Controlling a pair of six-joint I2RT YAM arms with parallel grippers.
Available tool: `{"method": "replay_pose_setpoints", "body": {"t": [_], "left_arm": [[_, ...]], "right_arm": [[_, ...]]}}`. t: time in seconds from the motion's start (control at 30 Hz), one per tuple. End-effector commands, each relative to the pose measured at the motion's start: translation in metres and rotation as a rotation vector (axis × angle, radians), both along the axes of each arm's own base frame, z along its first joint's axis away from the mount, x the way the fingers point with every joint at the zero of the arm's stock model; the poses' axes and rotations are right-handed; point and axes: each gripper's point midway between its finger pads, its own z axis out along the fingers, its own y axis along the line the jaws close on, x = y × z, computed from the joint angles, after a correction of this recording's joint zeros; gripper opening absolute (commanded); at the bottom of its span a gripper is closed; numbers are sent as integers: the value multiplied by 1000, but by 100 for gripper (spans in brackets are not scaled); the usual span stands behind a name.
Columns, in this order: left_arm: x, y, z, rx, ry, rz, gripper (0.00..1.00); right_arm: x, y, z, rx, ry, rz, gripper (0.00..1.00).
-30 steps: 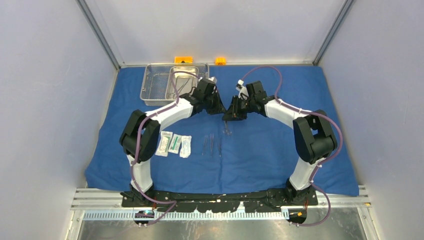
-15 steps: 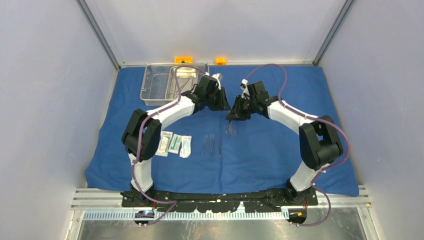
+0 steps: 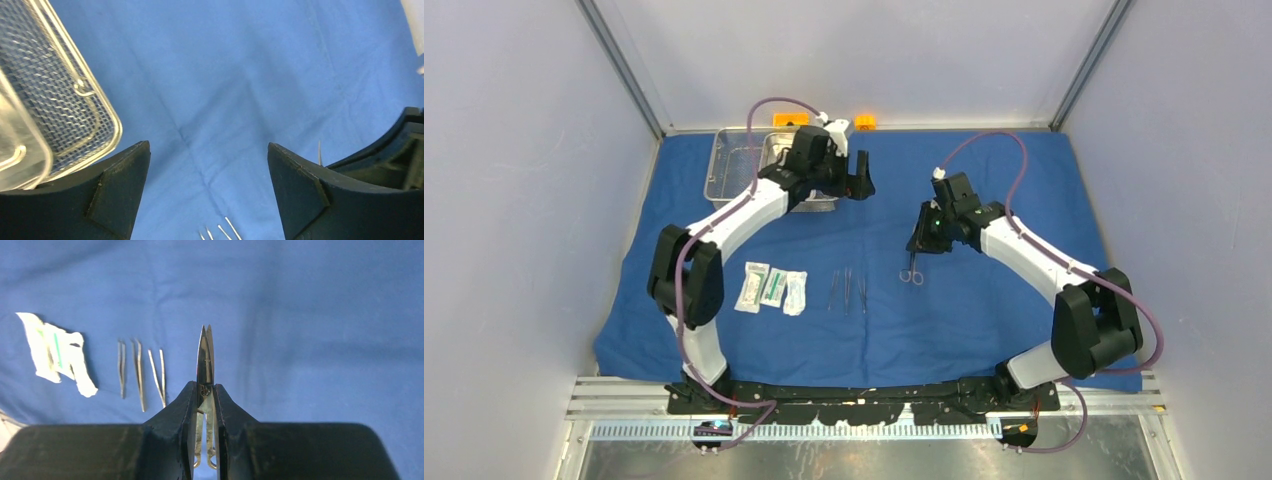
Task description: Open and lay out the surgical kit
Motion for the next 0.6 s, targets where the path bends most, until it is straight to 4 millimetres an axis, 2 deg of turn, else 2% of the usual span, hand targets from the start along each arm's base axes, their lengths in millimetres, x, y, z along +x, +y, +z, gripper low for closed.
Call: {"method": "replay_pose_setpoints", "body": {"t": [0.0, 0.13, 0.23, 0.4, 0.57], "left_arm": [[3, 20, 58, 46, -223, -28, 90], [-1, 38, 55, 88, -284, -21, 91], [-3, 48, 59, 114, -312, -19, 92], [-1, 56, 69, 113, -321, 5, 92], [2, 53, 72, 87, -306, 19, 91]], "right_arm": [[-17, -21, -1, -81, 31, -63, 0], [-39, -38, -18, -159, 99, -51, 0], [-50, -45, -23, -185, 129, -51, 0], [-48, -46, -30, -187, 136, -75, 0], [-45, -49, -45, -202, 144, -84, 0]]}}
